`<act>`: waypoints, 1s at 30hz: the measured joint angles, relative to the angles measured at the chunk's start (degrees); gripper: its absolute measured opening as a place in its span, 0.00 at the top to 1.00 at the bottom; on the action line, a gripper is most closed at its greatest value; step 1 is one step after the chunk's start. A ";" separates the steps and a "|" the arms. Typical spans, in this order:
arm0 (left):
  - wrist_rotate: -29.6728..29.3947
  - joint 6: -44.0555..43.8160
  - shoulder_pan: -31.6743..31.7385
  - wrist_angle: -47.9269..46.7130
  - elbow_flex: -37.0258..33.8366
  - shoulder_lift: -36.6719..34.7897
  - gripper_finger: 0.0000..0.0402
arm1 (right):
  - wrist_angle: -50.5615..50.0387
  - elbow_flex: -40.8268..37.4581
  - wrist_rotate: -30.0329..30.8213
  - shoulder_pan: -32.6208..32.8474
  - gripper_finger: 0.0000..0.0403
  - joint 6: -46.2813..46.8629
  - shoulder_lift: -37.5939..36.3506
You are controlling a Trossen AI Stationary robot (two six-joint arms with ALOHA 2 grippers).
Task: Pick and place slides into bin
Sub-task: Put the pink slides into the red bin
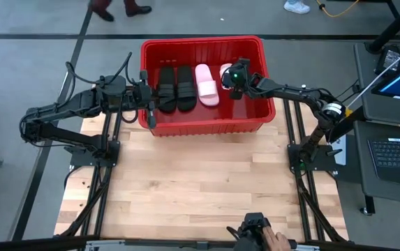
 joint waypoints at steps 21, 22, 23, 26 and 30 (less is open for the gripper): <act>0.02 0.00 0.00 0.00 -0.02 0.00 1.00 | 0.97 0.02 -0.30 -0.46 0.98 -0.02 3.02; 0.02 -0.01 0.00 0.00 -0.02 0.00 1.00 | 1.03 0.02 -1.05 -0.48 0.98 -0.02 3.27; 0.00 -0.02 0.00 0.00 -0.02 0.00 1.00 | 1.21 0.02 -1.42 -0.49 0.98 0.00 3.45; 0.02 -0.02 0.00 0.00 -0.02 0.00 0.99 | 0.67 0.02 -2.04 -0.44 0.97 0.00 3.71; 0.17 -0.35 0.00 0.00 -0.02 0.00 1.00 | -0.05 0.04 -2.20 -0.46 0.92 0.00 3.74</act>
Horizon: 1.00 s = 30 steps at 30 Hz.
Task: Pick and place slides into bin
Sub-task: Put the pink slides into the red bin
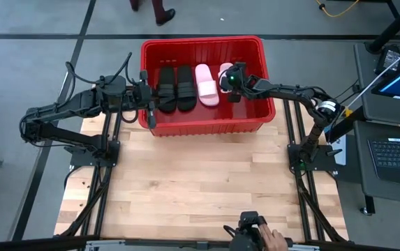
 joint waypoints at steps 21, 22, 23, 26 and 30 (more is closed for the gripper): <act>0.09 -2.51 0.00 -0.05 0.00 0.00 0.99 | -3.74 0.03 -9.52 0.02 0.85 6.54 0.04; 0.09 -2.54 0.00 -0.09 0.00 0.00 1.00 | -3.81 0.03 -9.62 0.02 0.83 6.51 0.04; 0.09 -2.54 0.00 -0.16 0.00 0.00 1.00 | -3.87 0.03 -9.63 0.02 0.82 6.51 0.04; 0.09 -2.63 0.00 -0.20 0.00 0.00 1.00 | -4.37 0.03 -9.66 0.02 0.78 6.20 0.04; 0.12 -2.69 0.00 -0.35 0.00 0.00 1.00 | -8.24 0.03 -7.84 0.00 0.74 4.26 0.04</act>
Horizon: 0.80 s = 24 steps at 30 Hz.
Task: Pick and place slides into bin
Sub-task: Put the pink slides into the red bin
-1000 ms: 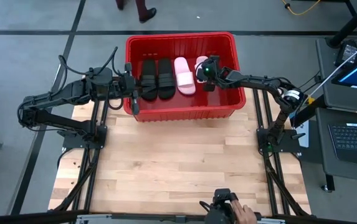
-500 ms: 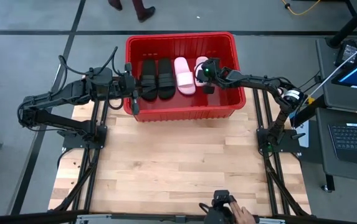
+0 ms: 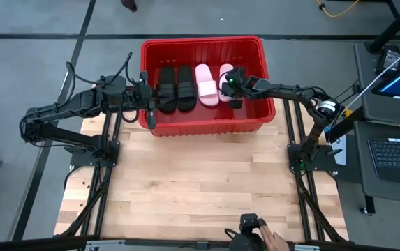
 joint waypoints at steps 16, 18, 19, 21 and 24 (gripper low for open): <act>4.18 0.01 -0.02 -0.50 0.00 0.02 1.00 | -1.28 0.01 1.57 -0.02 0.73 3.21 0.00; 4.70 0.00 -0.02 -0.48 0.00 0.02 1.00 | -1.44 0.02 0.80 -0.02 0.73 4.02 0.00; 4.70 0.00 -0.02 -0.50 0.00 0.02 1.00 | -1.76 0.02 -0.04 -0.02 0.73 4.65 -0.04; 4.76 0.00 -0.02 -0.50 0.00 0.02 0.99 | -2.32 0.01 -1.10 -0.01 0.73 5.44 -0.07; 4.79 0.00 -0.02 -0.48 0.00 0.02 0.99 | -2.42 0.14 -1.32 0.00 0.73 5.49 -0.26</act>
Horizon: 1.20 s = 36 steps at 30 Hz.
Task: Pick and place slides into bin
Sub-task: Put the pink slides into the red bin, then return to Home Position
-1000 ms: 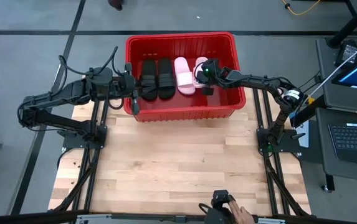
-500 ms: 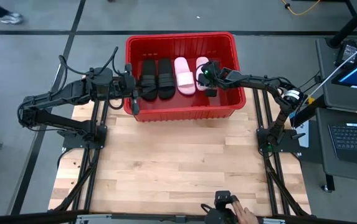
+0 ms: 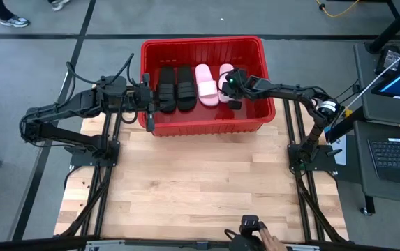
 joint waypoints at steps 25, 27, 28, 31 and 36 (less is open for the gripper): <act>0.00 -1.43 0.01 -0.09 0.00 0.00 0.99 | -8.40 3.11 0.00 -0.23 0.74 3.00 -1.64; 0.00 -1.42 0.00 -0.09 0.00 0.00 1.00 | -9.44 4.16 0.00 -0.16 0.74 3.53 -2.10; 0.00 -1.40 0.00 -0.09 0.00 0.00 1.00 | -9.70 4.95 -0.02 0.00 0.74 4.29 -2.32; -0.02 -1.40 0.01 -0.07 0.00 0.00 0.99 | -11.30 7.90 0.02 0.30 0.74 4.64 -2.91; 0.00 -1.38 0.00 -0.07 0.00 0.00 1.00 | -17.91 15.13 0.02 1.78 0.76 5.94 -2.91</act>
